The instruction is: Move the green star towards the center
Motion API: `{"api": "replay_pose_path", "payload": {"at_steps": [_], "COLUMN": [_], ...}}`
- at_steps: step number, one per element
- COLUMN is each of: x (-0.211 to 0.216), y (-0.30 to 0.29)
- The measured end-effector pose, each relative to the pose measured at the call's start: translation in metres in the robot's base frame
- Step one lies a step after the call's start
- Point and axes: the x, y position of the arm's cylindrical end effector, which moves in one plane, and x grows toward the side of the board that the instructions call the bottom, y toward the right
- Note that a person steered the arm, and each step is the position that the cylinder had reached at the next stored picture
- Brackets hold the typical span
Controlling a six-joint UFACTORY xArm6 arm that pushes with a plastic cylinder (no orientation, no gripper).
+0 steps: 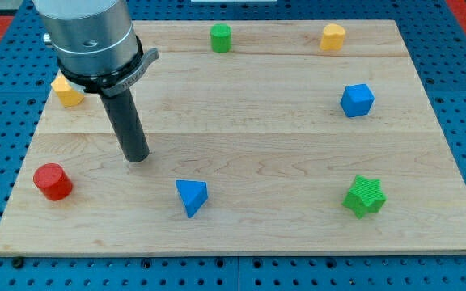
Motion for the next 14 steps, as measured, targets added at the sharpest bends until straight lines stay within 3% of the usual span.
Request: {"api": "replay_pose_path", "payload": {"at_steps": [1,2,3,6,8,9,10,11,12,13,14], "x": [0.0,-0.009,-0.014,-0.014,-0.014,0.034,0.101,0.087,0.032,0.042,0.058], "y": [0.002,0.047,0.156,0.172,0.329,0.386,0.357,0.274,0.254,0.266,0.315]}}
